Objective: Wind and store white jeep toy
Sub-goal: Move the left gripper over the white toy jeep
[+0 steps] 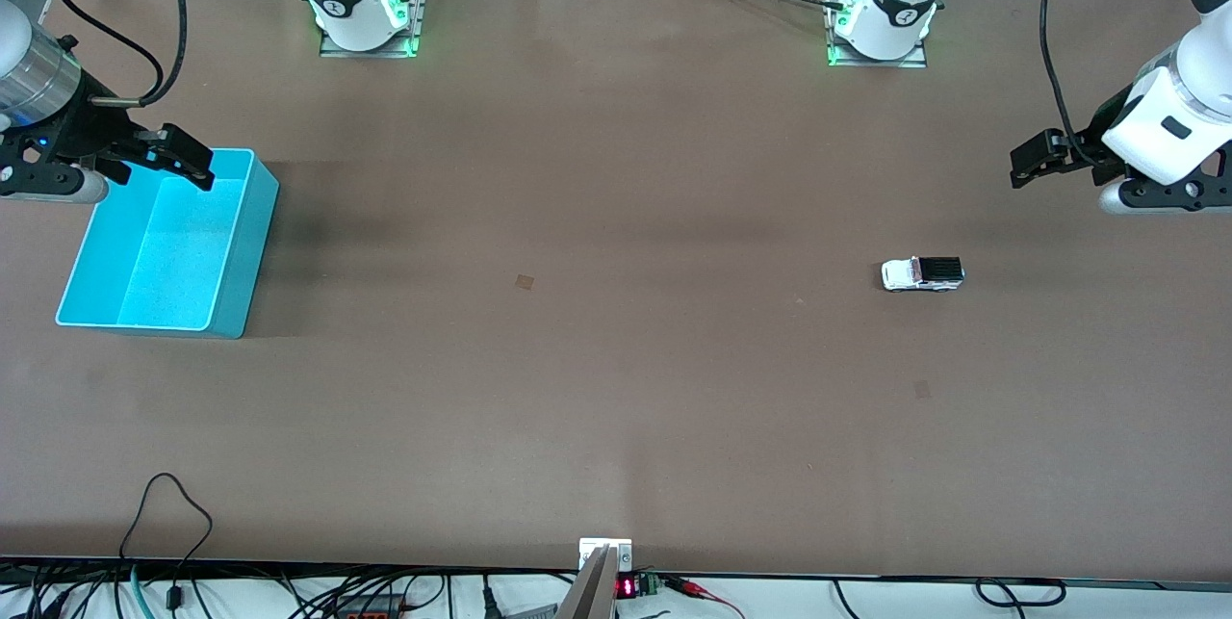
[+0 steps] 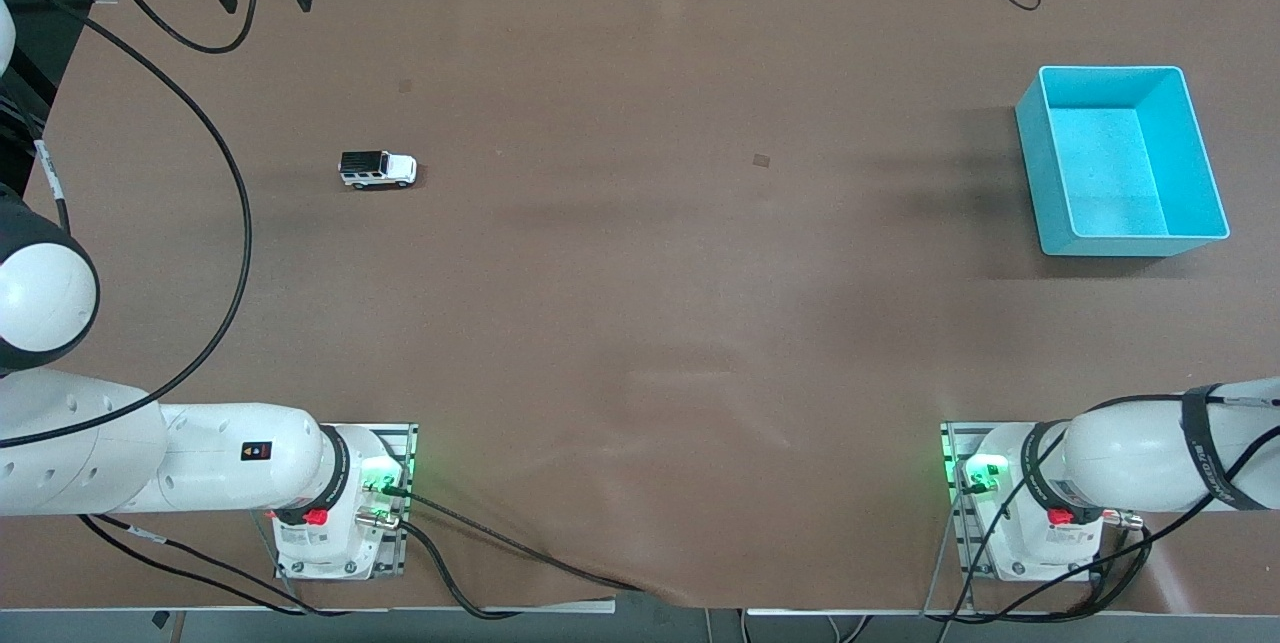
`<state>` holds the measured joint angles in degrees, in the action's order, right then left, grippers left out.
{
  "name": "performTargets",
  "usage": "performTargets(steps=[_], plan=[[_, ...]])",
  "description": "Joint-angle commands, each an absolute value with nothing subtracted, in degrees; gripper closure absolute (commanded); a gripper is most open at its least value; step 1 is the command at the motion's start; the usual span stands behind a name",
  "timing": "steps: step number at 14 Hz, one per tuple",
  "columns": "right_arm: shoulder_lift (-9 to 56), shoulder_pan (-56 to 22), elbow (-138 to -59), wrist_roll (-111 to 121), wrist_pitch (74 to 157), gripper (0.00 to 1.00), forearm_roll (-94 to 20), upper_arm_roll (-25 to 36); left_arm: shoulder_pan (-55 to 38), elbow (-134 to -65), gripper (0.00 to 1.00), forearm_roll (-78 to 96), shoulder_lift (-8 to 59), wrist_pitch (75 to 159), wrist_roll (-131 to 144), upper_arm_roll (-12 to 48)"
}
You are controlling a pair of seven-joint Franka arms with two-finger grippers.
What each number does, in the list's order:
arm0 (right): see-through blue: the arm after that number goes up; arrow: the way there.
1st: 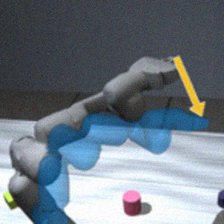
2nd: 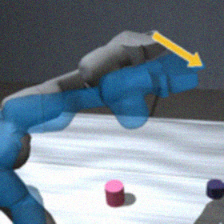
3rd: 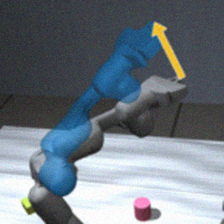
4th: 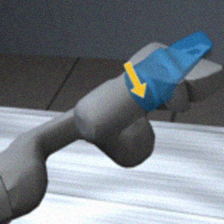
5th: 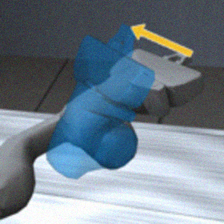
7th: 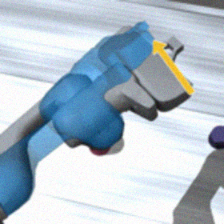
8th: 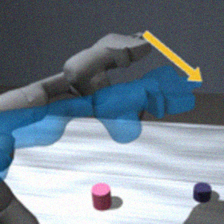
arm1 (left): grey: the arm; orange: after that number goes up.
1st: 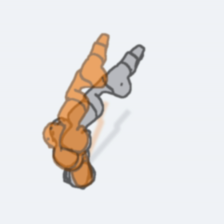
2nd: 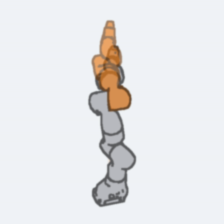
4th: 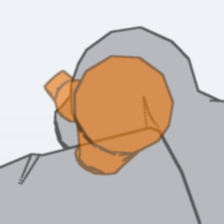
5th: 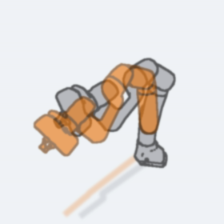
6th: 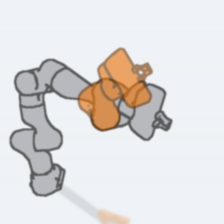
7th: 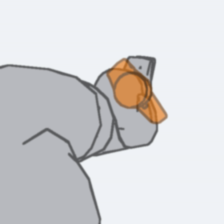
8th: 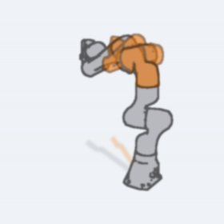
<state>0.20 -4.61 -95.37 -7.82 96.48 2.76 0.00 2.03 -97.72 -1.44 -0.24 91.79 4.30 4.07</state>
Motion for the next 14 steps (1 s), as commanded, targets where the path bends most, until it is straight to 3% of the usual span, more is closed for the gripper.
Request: performTargets(steps=[1,7,14], plan=[[0.0,-4.1,-95.0,-6.9,95.7,0.0,2.3,-0.3,1.5,-96.9,0.0,-0.2,-0.7,87.3,3.5,3.8],[0.1,-4.0,-95.1,-5.6,95.6,0.0,2.3,-0.2,0.8,-95.2,0.0,-0.2,1.0,78.2,1.1,4.8],[0.1,-4.0,-95.1,-5.5,95.7,0.0,2.3,-0.3,1.8,-97.4,0.0,-1.1,4.7,83.1,-25.0,4.7]])
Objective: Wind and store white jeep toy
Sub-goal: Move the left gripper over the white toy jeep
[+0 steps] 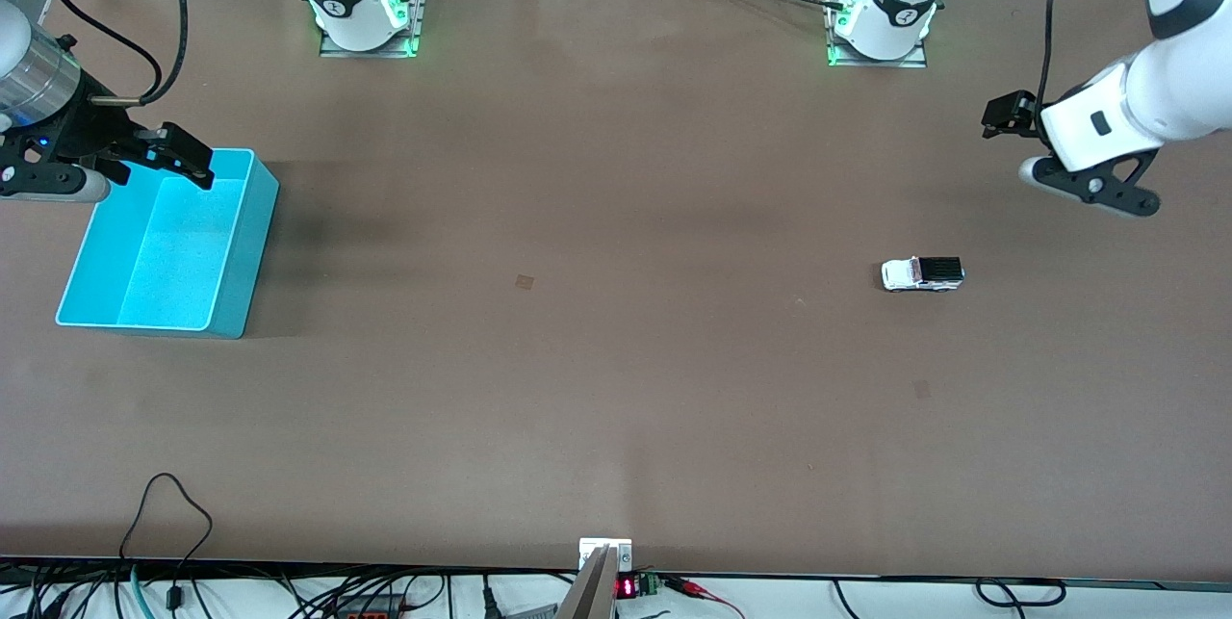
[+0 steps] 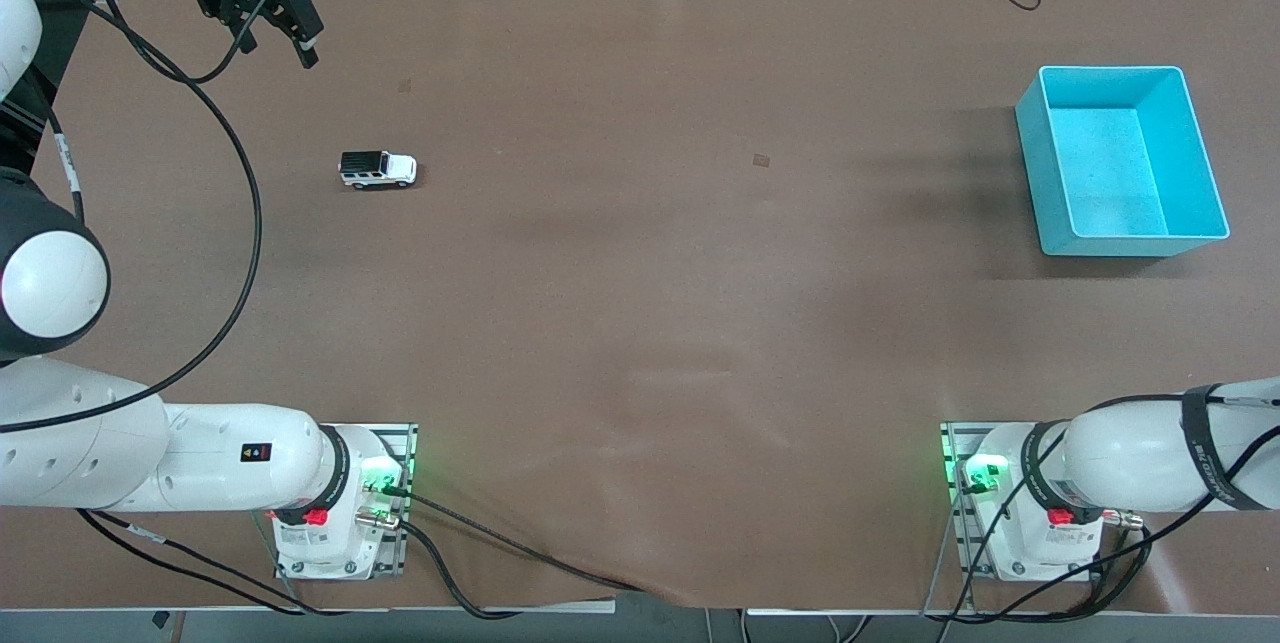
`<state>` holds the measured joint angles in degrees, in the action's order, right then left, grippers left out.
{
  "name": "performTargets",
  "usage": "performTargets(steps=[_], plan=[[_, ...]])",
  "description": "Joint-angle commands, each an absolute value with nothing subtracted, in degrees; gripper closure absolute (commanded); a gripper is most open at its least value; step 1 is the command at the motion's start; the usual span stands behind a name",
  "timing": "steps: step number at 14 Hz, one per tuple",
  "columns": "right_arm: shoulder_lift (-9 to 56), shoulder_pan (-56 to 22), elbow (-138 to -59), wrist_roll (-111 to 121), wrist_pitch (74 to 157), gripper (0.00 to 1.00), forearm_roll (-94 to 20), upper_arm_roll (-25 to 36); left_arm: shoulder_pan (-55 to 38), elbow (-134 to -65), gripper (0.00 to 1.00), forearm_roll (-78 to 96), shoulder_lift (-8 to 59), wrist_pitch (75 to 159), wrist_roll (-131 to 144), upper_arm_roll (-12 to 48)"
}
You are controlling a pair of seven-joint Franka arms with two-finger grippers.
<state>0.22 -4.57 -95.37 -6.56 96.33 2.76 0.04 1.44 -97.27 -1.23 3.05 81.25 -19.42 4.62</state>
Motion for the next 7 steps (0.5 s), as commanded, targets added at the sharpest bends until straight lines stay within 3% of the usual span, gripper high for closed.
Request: performTargets(steps=[1,7], plan=[[0.1,-4.0,-95.1,-5.5,95.7,0.0,2.3,-0.2,1.8,-98.4,0.0,-2.1,5.2,84.7,-27.6,4.7],[0.1,-4.0,-95.1,-5.5,95.6,0.0,2.3,-0.2,1.8,-111.7,0.0,-6.4,4.8,104.6,-49.2,4.7]])
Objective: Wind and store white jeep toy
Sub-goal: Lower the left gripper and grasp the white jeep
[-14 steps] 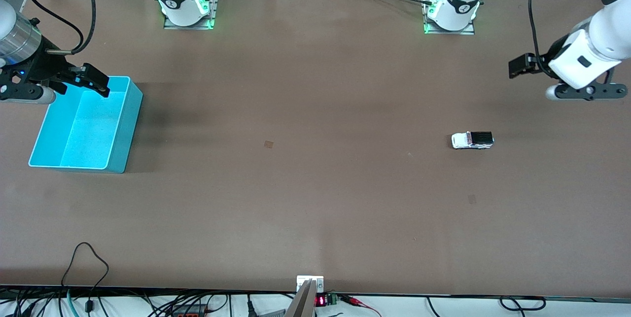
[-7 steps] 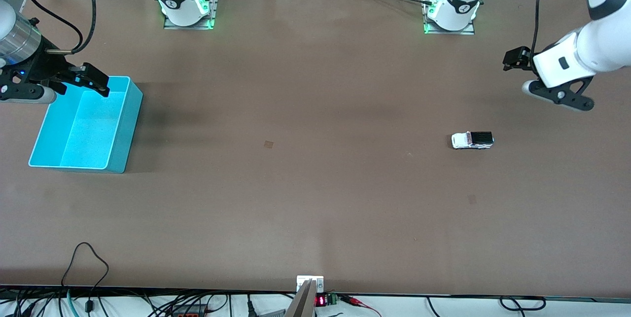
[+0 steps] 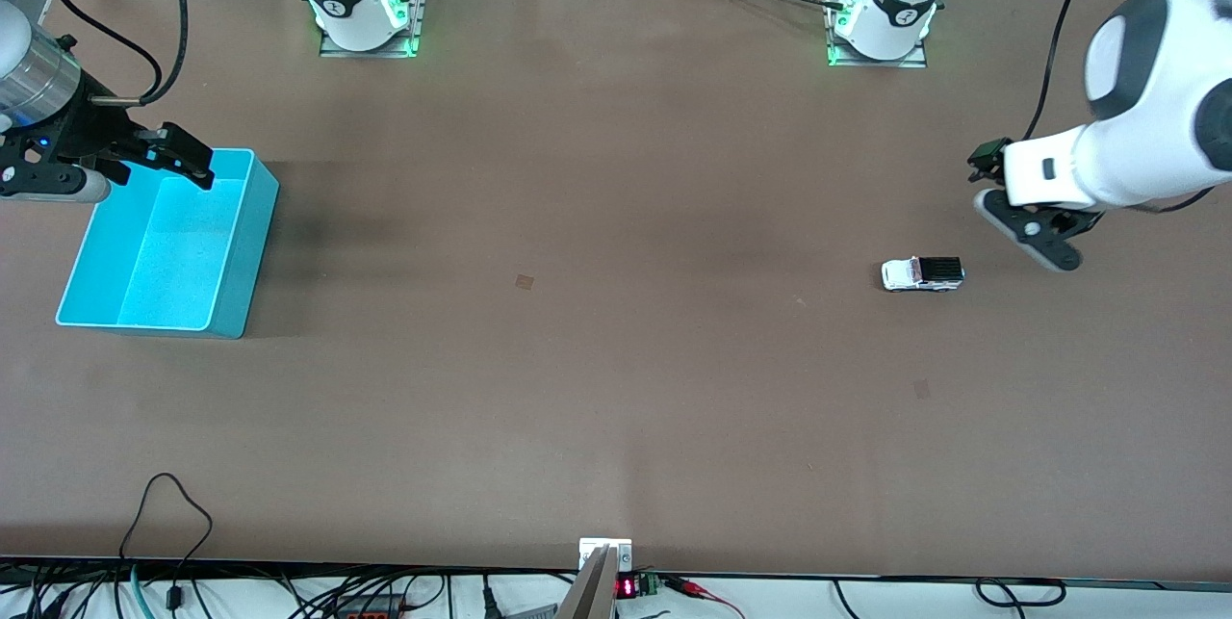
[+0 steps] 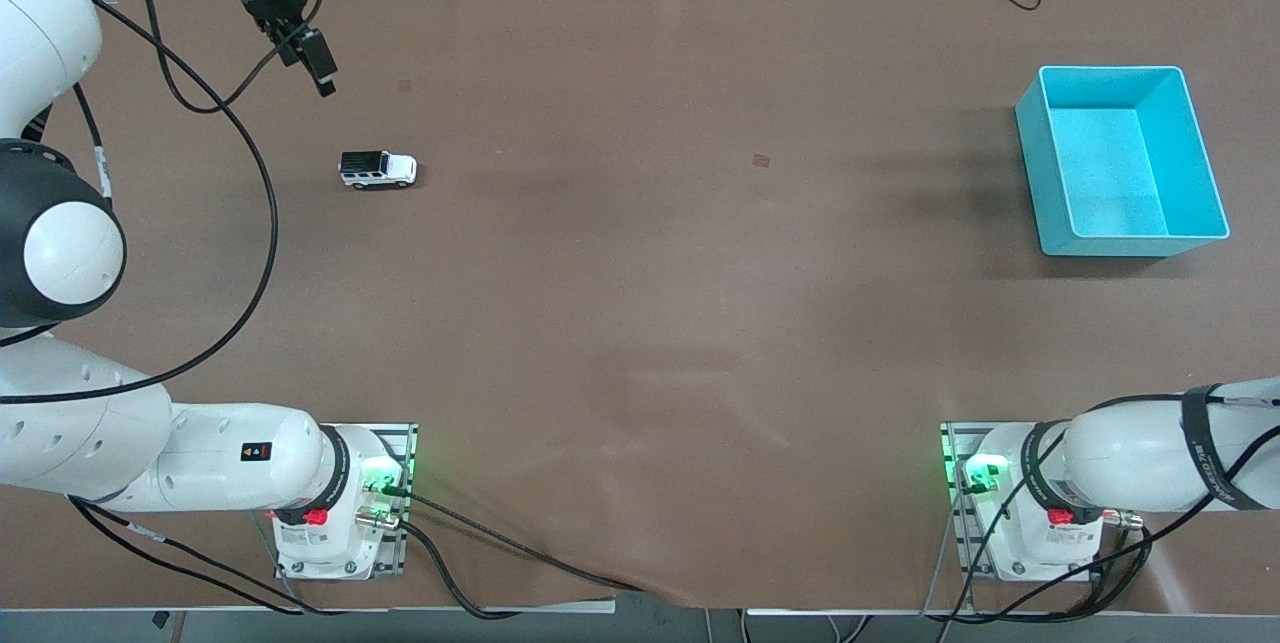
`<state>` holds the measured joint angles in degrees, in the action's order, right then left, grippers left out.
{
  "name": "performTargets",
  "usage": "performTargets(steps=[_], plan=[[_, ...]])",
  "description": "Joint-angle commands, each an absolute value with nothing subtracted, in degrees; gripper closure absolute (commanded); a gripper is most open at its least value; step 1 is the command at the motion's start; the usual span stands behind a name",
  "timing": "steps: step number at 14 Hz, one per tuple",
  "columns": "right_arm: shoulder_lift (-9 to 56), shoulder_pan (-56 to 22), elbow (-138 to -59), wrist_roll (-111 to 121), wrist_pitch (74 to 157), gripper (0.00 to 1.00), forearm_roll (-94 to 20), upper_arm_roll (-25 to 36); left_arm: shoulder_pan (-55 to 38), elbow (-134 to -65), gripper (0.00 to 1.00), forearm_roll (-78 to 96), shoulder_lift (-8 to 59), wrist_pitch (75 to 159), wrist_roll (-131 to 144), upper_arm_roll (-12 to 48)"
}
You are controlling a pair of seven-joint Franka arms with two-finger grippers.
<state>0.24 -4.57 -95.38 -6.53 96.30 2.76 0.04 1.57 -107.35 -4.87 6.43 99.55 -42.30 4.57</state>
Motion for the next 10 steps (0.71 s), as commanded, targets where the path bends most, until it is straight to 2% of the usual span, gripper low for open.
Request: performTargets(steps=[1,7,10], plan=[[0.1,-3.9,-95.1,-5.4,95.6,0.0,2.3,-0.3,1.9,-113.7,0.0,-6.9,4.9,107.9,-52.9,4.7],[0.1,-3.5,-95.1,-5.4,95.7,0.0,2.3,-0.2,4.7,-129.8,0.0,-8.9,5.5,134.5,-66.4,4.7],[0.1,-3.5,-95.1,-5.2,95.7,0.0,2.3,-0.2,5.9,-130.6,0.0,-8.9,10.3,141.2,-72.1,4.7]])
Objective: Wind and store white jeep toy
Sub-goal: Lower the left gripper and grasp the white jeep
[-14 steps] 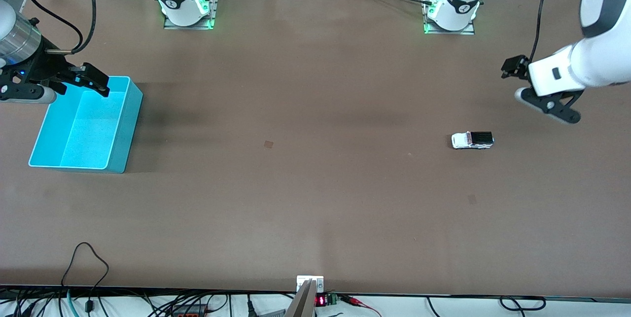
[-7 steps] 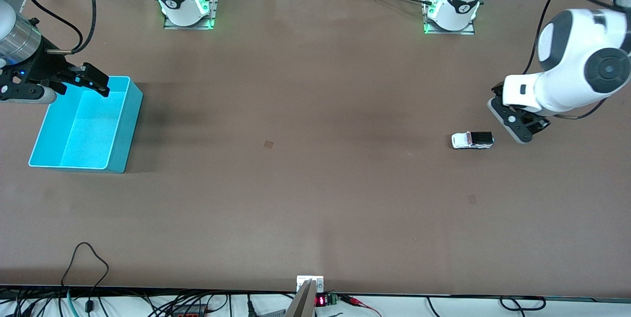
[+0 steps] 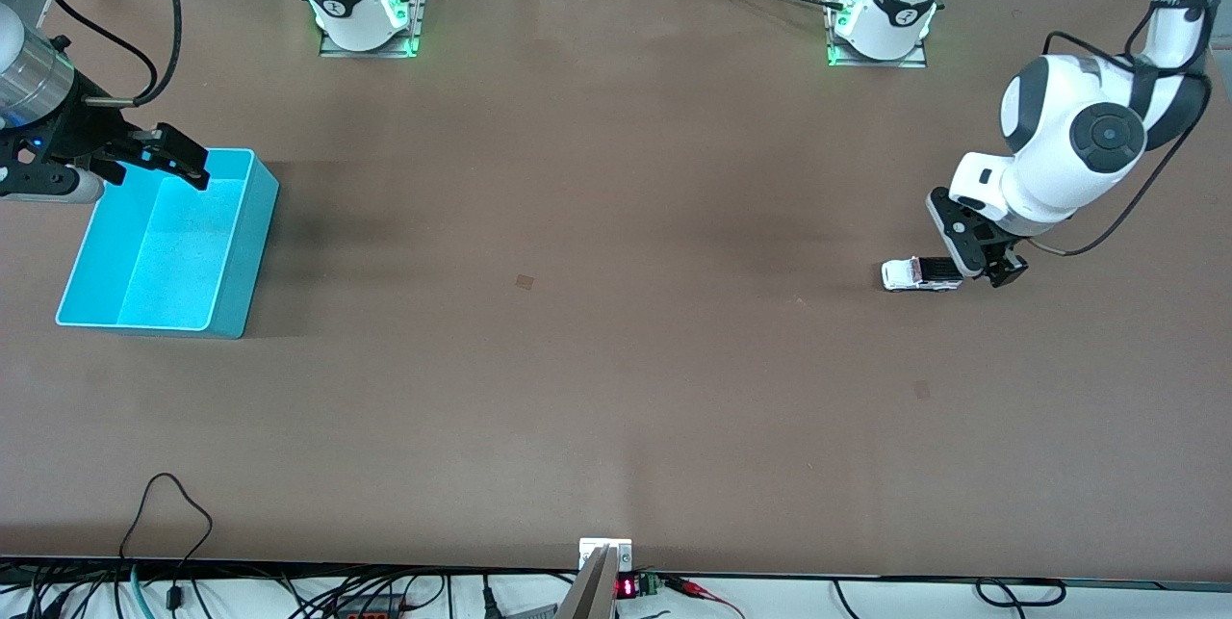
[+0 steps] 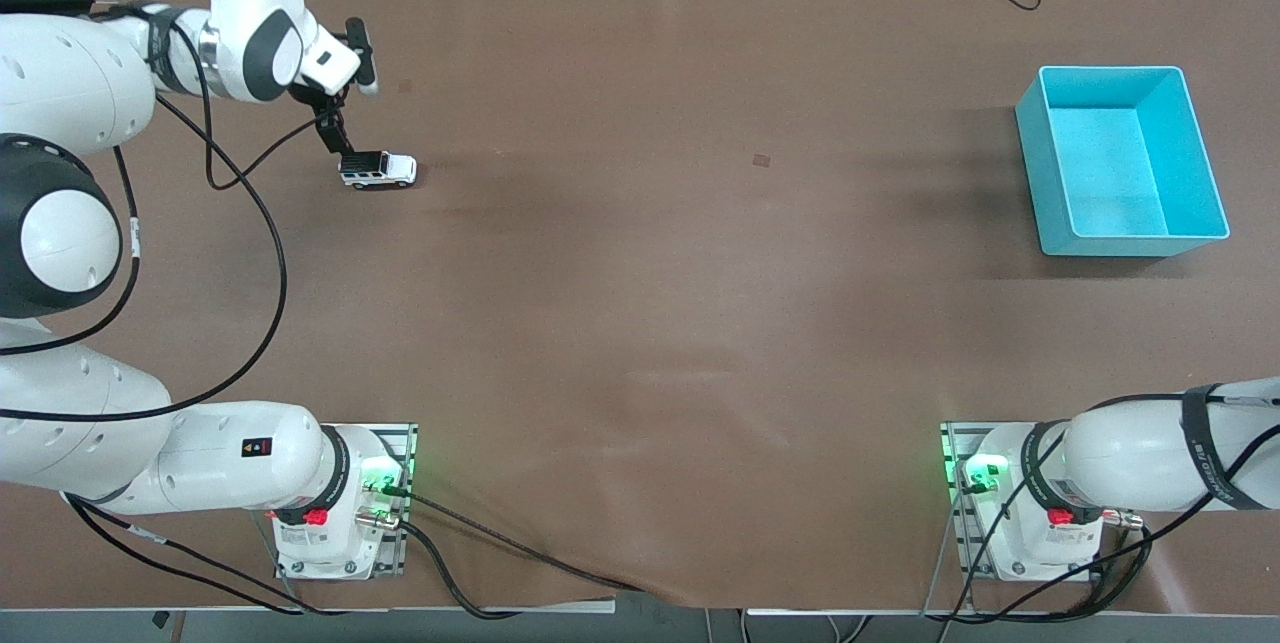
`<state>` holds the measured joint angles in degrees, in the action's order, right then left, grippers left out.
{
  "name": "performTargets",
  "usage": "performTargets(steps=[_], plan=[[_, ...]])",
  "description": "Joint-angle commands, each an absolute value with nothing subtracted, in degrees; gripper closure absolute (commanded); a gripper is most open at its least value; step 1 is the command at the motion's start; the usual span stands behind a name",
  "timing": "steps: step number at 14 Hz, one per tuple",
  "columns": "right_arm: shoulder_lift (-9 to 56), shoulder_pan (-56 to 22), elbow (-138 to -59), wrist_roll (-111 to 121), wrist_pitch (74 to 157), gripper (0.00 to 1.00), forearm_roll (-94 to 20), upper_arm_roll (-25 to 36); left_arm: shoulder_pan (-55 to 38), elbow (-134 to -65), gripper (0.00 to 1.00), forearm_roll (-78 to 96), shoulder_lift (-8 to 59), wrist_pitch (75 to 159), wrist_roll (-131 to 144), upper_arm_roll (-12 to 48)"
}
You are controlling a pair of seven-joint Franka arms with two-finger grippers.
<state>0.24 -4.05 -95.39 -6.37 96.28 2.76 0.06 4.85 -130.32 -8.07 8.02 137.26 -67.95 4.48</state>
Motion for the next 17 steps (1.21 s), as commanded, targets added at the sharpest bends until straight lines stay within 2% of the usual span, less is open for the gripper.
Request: performTargets(steps=[1,5,10,11,12,13,14,17], plan=[[0.1,-3.5,-95.1,-5.2,95.8,0.0,2.3,-0.3,6.1,-130.8,0.0,-8.9,11.7,143.2,-72.7,4.7],[0.1,-3.5,-95.1,-5.2,95.8,0.0,2.3,-0.2,6.7,-131.0,0.0,-8.9,17.0,151.3,-75.9,4.7],[0.2,-3.4,-95.1,-5.2,95.9,0.0,2.3,-0.2,6.9,-131.1,0.0,-8.9,20.7,152.7,-77.0,4.8],[0.2,-3.4,-95.1,-5.2,95.9,0.0,2.3,-0.2,6.9,-131.1,0.13,-9.0,20.7,152.7,-78.3,4.9],[0.2,-3.4,-95.1,-5.2,95.9,0.0,2.3,-0.2,6.9,-131.1,0.38,-8.9,20.5,152.7,-79.2,4.9],[0.2,-3.4,-95.1,-5.2,95.9,0.0,2.3,-0.2,7.0,-131.1,0.55,-8.9,20.5,152.7,-79.2,4.9],[0.2,-3.4,-95.1,-5.2,95.9,0.0,2.3,-0.2,7.0,-131.1,0.68,-8.9,20.6,152.7,-79.2,4.9],[0.2,-3.4,-95.1,-5.2,95.9,0.0,2.3,-0.2,7.1,-131.0,0.74,-8.9,20.6,152.5,-79.5,4.9]])
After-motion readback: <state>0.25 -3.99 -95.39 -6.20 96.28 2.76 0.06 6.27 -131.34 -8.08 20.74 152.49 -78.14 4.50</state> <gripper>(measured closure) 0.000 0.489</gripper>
